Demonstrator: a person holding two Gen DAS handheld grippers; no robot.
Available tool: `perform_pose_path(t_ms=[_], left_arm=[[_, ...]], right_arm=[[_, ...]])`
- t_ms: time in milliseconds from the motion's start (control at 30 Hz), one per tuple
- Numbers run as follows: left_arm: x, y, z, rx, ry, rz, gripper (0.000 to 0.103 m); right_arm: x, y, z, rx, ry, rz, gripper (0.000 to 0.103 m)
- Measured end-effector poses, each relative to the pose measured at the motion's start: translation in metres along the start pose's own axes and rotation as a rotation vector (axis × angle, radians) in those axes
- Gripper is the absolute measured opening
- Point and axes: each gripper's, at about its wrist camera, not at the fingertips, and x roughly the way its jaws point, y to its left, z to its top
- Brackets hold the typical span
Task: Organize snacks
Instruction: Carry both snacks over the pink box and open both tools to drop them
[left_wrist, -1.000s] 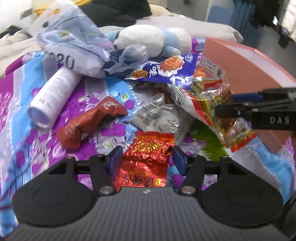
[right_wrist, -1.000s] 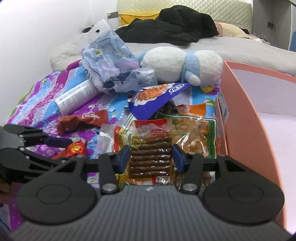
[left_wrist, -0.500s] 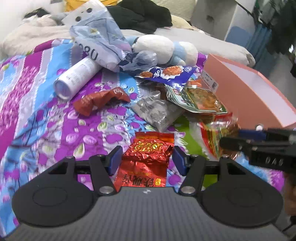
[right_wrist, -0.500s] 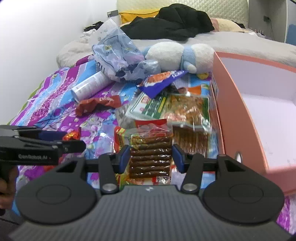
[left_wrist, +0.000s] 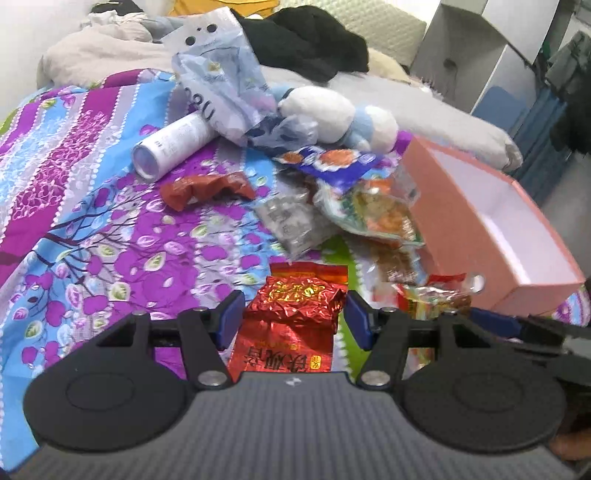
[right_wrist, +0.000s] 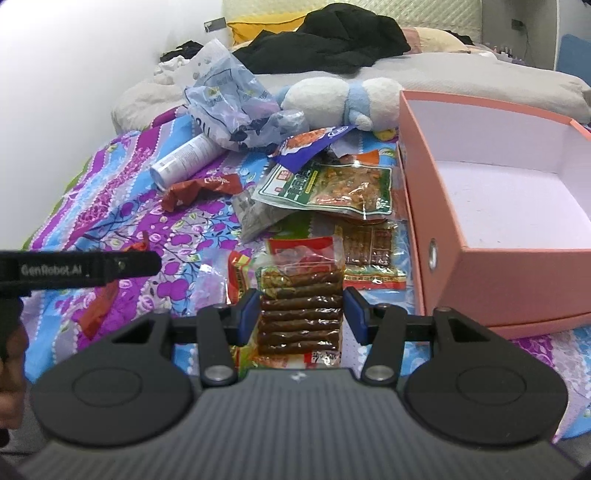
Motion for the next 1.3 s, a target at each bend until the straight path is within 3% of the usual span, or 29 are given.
perform_pose_path(t_ms=[400, 867, 1067, 1300], left_arm=[[-0.038, -0.06, 0.038, 0.04, -0.076, -0.022, 0.065], [-0.059, -0.131, 0.126, 0.066, -0.183, -0.109, 0.065], [-0.047, -0.173, 0.156, 0.103, -0.192, -0.17, 0.065], [0.005, -0.22, 0.165, 0.157, -0.1, -0.221, 0.065]], right_arm=[[-0.055, -0.016, 0.044, 0.026, -0.12, -0.015, 0.053], [-0.102, -0.06, 0.111, 0.051, -0.272, -0.059, 0.053], [-0.113, -0.092, 0.132, 0.079, -0.324, -0.098, 0.053], [-0.095, -0.136, 0.135, 0.125, -0.282, -0.154, 0.053]])
